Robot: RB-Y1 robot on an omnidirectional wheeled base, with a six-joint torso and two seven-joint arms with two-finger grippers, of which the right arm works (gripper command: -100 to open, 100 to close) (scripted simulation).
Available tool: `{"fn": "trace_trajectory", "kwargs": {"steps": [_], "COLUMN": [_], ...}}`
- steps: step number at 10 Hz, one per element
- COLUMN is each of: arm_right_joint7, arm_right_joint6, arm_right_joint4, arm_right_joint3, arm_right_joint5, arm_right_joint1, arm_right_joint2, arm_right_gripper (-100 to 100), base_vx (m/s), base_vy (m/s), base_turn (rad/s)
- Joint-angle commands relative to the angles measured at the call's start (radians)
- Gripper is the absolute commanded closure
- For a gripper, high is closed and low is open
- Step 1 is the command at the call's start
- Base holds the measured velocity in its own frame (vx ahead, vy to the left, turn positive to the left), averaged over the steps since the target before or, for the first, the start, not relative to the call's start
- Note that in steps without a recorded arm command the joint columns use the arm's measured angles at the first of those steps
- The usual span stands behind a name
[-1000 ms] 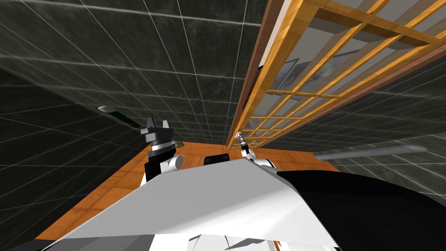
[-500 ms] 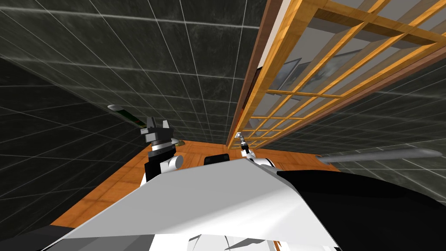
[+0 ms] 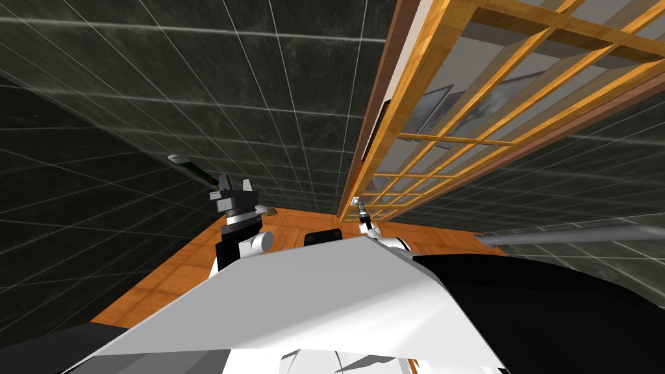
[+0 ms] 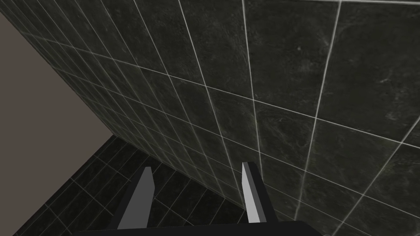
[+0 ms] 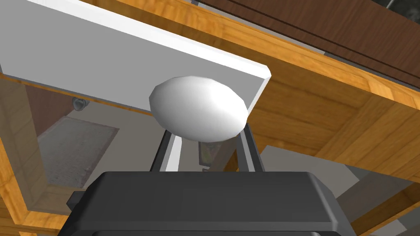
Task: Pull the door open
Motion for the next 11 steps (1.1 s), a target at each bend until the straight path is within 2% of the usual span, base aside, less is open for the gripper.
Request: {"fn": "trace_trajectory", "kwargs": {"steps": [1,4,6,8,11], "arm_right_joint7": [-0.047,-0.123,-0.13,-0.197,-0.256], "arm_right_joint6": [-0.01,-0.005,-0.005,0.001,0.004], "arm_right_joint4": [0.018,0.012,0.012,0.006,0.003], "arm_right_joint3": [0.016,0.03,0.03,0.045,0.052], "arm_right_joint5": [-0.012,-0.042,-0.042,-0.073,-0.089], "arm_right_joint1": [-0.01,-0.008,-0.008,-0.006,-0.005], "arm_right_joint2": [0.009,0.008,0.008,0.008,0.007], "arm_right_gripper": [100,100,100,100,100], "base_vx": [-0.031,-0.05,-0.02,-0.045,-0.038], "base_vy": [-0.013,-0.02,-0.008,-0.017,-0.021], "base_turn": [0.057,0.072,0.005,0.082,0.038]}}
